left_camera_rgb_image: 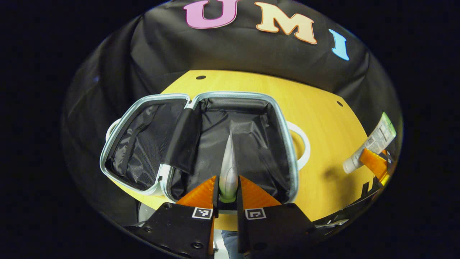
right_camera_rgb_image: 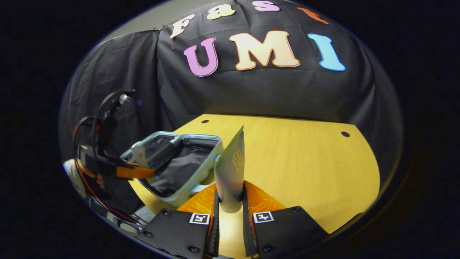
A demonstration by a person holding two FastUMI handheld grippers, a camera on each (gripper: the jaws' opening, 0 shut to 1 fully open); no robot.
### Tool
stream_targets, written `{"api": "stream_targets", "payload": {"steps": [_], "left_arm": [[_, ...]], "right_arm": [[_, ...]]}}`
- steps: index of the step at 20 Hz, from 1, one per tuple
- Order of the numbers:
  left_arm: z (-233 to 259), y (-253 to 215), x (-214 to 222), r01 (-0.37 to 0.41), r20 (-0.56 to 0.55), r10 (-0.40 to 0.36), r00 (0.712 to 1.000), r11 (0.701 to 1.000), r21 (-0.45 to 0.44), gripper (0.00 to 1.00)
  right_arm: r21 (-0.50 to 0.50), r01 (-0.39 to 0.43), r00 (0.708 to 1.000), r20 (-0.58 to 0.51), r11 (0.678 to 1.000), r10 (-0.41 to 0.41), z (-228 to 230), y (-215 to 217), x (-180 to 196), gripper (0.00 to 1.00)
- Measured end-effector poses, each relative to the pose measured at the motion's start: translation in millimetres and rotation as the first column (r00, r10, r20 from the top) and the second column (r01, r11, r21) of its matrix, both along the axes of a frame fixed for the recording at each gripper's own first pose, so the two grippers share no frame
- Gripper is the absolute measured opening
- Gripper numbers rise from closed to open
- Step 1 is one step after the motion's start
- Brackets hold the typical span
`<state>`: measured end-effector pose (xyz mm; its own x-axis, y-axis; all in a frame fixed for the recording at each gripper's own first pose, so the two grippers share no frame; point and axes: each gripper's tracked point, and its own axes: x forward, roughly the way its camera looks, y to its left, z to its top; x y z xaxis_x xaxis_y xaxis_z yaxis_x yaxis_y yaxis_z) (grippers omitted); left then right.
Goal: First open the suitcase, pack the skin care products into it, and then close the suitcase.
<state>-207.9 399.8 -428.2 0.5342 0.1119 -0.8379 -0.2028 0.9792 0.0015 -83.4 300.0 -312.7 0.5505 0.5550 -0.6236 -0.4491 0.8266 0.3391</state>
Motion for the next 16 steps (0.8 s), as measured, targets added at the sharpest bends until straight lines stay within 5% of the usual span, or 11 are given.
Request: {"api": "stream_targets", "payload": {"steps": [8, 16], "left_arm": [[-48, 19, 0, 0.113, -0.074, -0.123, 0.99, 0.985, -0.127, 0.19], [-36, 15, 8, 0.227, 0.01, -0.23, 0.973, 0.949, -0.217, 0.19]], "right_arm": [[0.04, -0.01, 0.987, -0.159, 0.999, 0.016, -22, 117, -41, 0.29], [-0.086, -0.005, 0.955, -0.297, 0.996, -0.021, -76, 147, -67, 0.24]]}}
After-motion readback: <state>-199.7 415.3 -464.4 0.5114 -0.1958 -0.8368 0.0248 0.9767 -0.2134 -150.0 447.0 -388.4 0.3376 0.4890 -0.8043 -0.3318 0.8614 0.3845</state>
